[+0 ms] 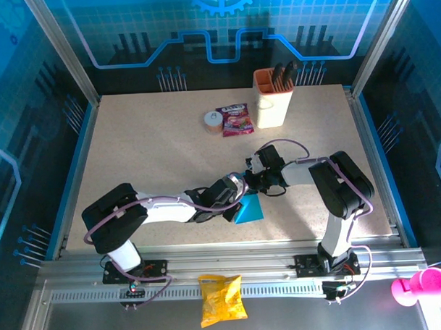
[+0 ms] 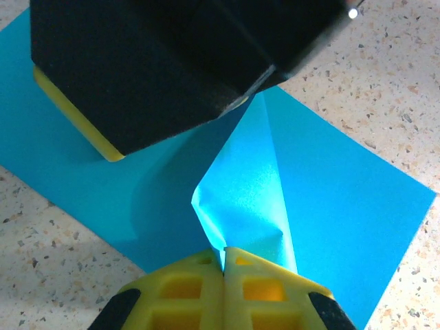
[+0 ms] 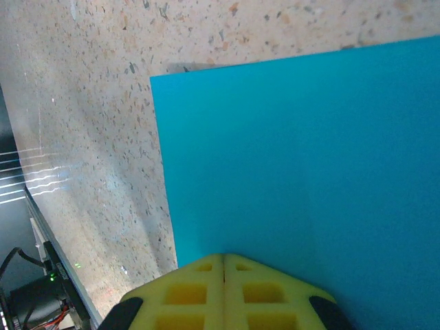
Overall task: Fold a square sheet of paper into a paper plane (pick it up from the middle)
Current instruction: Fold the triangle a second time at the center of the table.
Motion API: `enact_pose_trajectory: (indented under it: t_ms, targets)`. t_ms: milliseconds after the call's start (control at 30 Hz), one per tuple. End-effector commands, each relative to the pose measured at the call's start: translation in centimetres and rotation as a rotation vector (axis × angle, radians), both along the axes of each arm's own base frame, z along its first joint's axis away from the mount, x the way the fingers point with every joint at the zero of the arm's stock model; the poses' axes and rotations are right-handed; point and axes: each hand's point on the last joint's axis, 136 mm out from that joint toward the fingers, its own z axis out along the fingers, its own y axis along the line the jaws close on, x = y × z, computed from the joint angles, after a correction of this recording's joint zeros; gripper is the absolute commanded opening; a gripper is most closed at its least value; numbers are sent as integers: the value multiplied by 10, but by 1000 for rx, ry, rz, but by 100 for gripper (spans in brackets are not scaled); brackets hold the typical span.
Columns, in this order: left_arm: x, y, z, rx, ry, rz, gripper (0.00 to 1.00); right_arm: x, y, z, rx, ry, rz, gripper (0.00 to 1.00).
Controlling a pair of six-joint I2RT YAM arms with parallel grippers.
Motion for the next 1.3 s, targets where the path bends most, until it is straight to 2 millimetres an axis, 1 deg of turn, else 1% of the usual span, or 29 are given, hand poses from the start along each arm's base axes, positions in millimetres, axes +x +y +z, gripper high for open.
enact_pose_trajectory:
  t_ms: [0,233,333,433,467,533,600,667,733,800,833,933,1033,1100,1167,1267]
  targets:
    - [1,3,-8,20,5,-5,5,-19,-16,-32,-77,100,-16,0]
    - [-2,5,-15,28,25,-2,5,-18,-15,-31,-71,101,-16,0]
    - [-4,7,-20,36,32,-1,4,-15,-15,-26,-60,95,-19,0]
    - [-4,9,-23,45,35,0,4,-8,-14,-15,-39,79,-28,0]
    - [-4,10,-24,48,37,1,4,-5,-14,-8,-26,69,-32,1]
    - [-5,10,-26,50,41,0,4,3,-13,9,7,40,-40,8]
    - [-5,11,-28,55,44,1,4,12,-13,31,40,-10,-50,14]
    - [-6,10,-28,54,44,0,4,17,-15,53,57,-59,-59,21]
    - [-6,11,-28,54,45,2,4,16,-20,68,54,-93,-65,22]
    - [-6,10,-28,51,45,3,4,11,-25,76,46,-115,-73,22]
    - [-6,10,-28,51,46,2,4,6,-28,77,42,-116,-81,22]
    - [-6,11,-27,50,43,3,4,-10,-36,70,30,-108,-108,18]
    - [-6,11,-27,51,43,3,4,-28,-42,62,23,-104,-132,10]
    - [-6,12,-28,53,42,4,4,-39,-40,56,23,-102,-140,5]
    - [-6,12,-28,54,42,2,4,-47,-38,51,16,-105,-145,2]
    - [-5,11,-28,58,41,1,4,-56,-29,48,10,-108,-138,0]
